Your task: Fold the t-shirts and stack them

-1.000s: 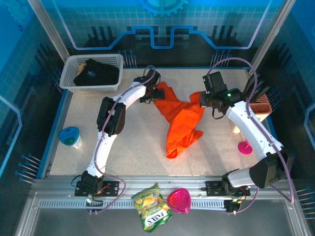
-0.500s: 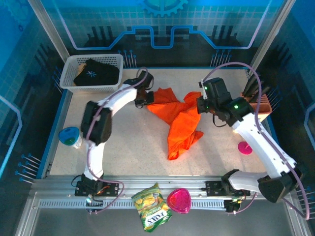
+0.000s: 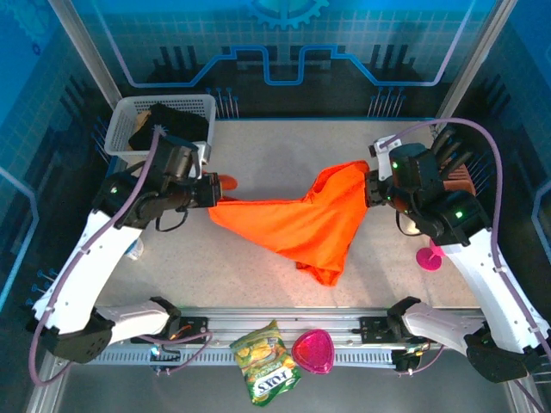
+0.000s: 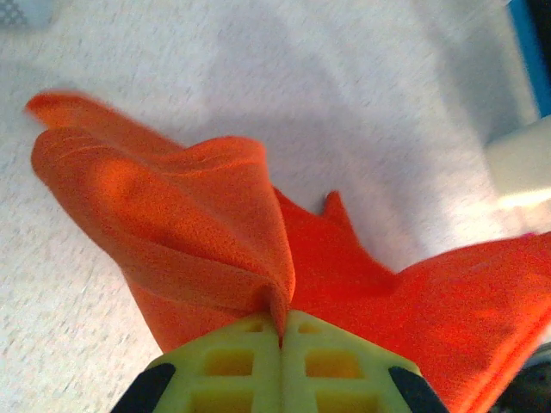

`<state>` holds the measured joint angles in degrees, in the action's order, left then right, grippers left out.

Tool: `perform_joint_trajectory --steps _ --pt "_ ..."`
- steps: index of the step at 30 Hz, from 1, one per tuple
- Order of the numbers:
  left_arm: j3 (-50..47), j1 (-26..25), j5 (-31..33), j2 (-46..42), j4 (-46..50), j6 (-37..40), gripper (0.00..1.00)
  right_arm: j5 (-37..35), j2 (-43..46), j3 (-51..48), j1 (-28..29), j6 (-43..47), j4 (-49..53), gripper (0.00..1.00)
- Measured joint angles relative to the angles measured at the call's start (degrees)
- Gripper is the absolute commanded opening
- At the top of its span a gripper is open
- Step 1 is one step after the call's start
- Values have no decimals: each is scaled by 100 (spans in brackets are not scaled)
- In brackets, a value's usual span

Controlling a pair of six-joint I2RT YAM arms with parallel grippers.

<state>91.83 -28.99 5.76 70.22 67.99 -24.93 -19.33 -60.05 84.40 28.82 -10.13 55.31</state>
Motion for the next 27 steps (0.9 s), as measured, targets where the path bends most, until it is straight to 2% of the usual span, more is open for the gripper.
perform_joint_trajectory --steps 4,7,11,18,21,22,23,25,27 --pt "374 13 190 881 199 136 0 -162 -146 251 -98 186 -46 0" --pt "1080 98 376 1851 160 234 0 -247 -481 337 -382 315 -227 0" --pt "2413 363 826 3421 -85 286 0 -302 -1099 321 -789 424 -581 0" --pt "5475 726 2229 6489 -212 507 0 -291 -2365 267 -1403 481 -1392 0" --pt "5823 820 2511 7254 -402 584 1 -271 -3012 273 -1606 461 -1716 0" --pt "5812 839 2546 7388 -450 588 8 -273 -3217 291 -1652 457 -1801 0" --pt "5735 870 2573 7528 -546 592 20 -271 -3491 337 -1694 439 -1886 0" --pt "5425 914 2608 7611 -824 656 52 -275 -4039 507 -1751 391 -2004 0" --pt "5158 942 2618 7613 -1062 713 70 -280 -4572 774 -1775 341 -2048 0"
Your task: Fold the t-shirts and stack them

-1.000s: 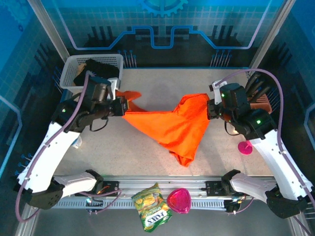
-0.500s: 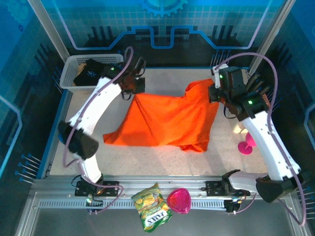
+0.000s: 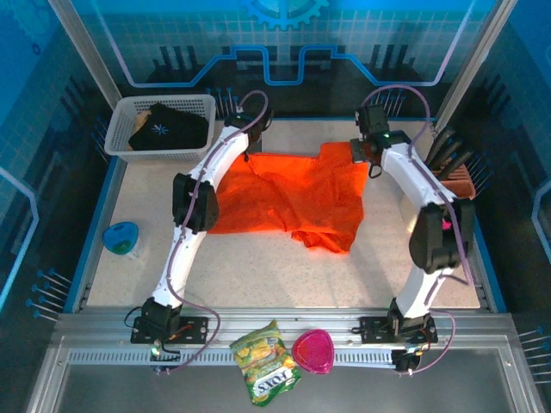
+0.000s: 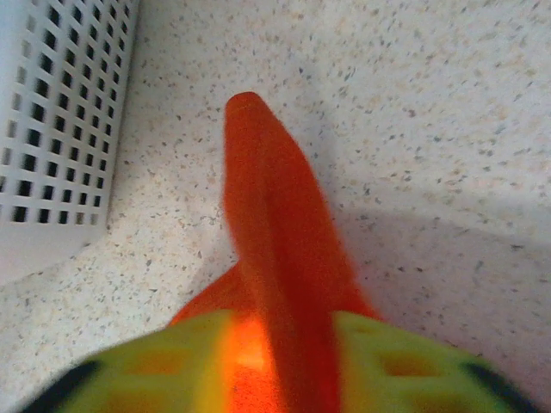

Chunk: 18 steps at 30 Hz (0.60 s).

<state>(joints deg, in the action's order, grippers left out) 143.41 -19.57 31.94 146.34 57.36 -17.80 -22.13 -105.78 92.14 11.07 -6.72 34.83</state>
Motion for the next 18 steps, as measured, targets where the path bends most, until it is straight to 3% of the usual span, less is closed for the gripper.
perform_joint_trajectory --steps 3,4,7,9,14,18 --pt "-116 26 -4 -2 -280 55 90 0 -791 549 -4 -127 -39 2" --pt "-120 28 -7 -9 -354 59 99 2 -977 699 -4 -170 -35 11" --pt "-415 22 -22 -264 -619 175 99 15 -1298 957 -4 -345 -28 51" --pt "-723 15 -33 -570 -695 225 99 28 -1281 957 -4 -415 -9 65" --pt "-1648 -57 -70 -1895 -863 367 99 127 -793 581 7 -654 -57 80" --pt "-2500 -160 -76 -3272 -999 422 99 208 197 -236 63 -817 -63 84"
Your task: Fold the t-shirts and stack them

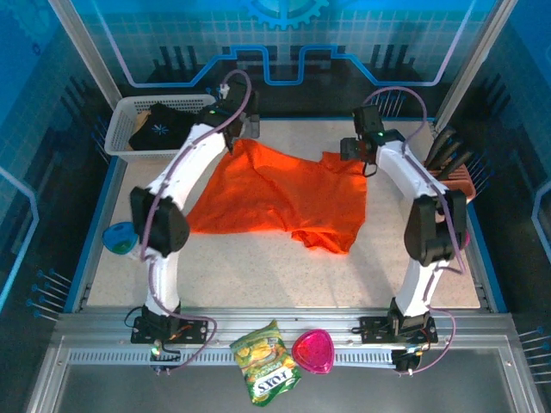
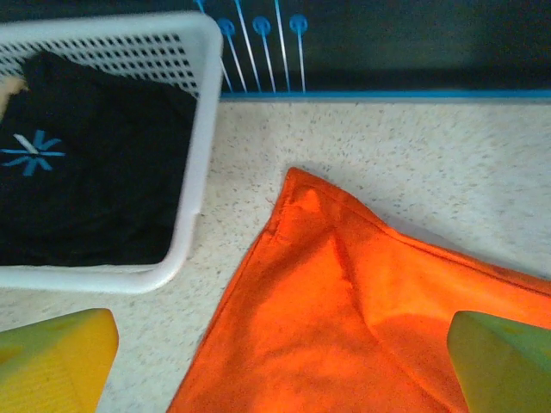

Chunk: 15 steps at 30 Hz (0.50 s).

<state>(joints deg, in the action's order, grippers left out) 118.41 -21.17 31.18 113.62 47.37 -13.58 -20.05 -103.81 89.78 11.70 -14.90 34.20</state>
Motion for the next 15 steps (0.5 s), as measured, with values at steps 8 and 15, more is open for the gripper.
perform_joint_trajectory --steps 8,15 --pt "-2365 -37 -61 -2118 251 -452 98 116 2253 -1895 898 -472 70 78" --pt "-4470 92 -619 -2455 310 -1054 90 240 3123 -3390 2133 -1222 326 73"
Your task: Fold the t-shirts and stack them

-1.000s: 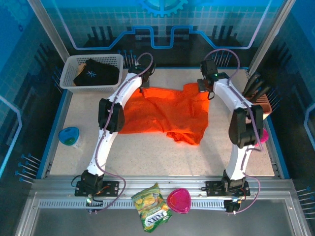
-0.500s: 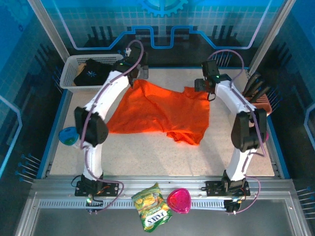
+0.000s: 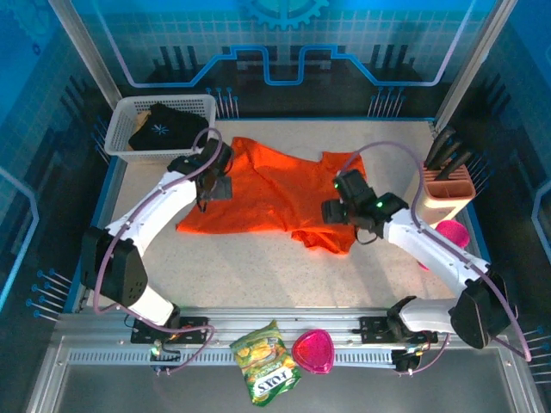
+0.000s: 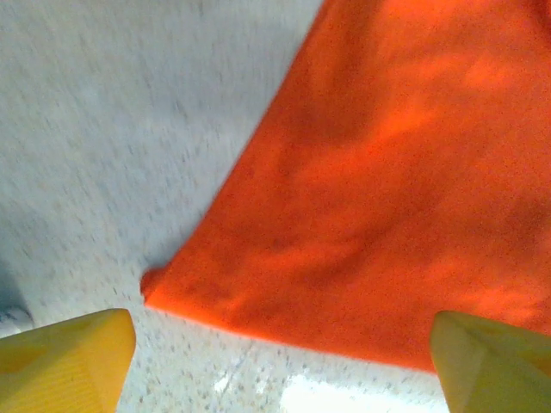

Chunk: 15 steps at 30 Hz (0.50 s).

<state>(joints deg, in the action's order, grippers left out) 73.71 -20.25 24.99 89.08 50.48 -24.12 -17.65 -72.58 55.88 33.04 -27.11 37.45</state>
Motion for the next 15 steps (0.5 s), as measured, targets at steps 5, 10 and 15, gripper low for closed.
perform_joint_trajectory --steps 5,10,15 --pt "-745 17 -479 -7 -570 -214 96 236 -22 -352 455 -417 68 72" --pt "-1123 94 -649 -7 -1196 -330 99 470 -216 -350 549 -920 -2 72" --pt "-1207 297 -688 13 -1394 -435 99 643 -638 -339 555 -1176 -170 64"
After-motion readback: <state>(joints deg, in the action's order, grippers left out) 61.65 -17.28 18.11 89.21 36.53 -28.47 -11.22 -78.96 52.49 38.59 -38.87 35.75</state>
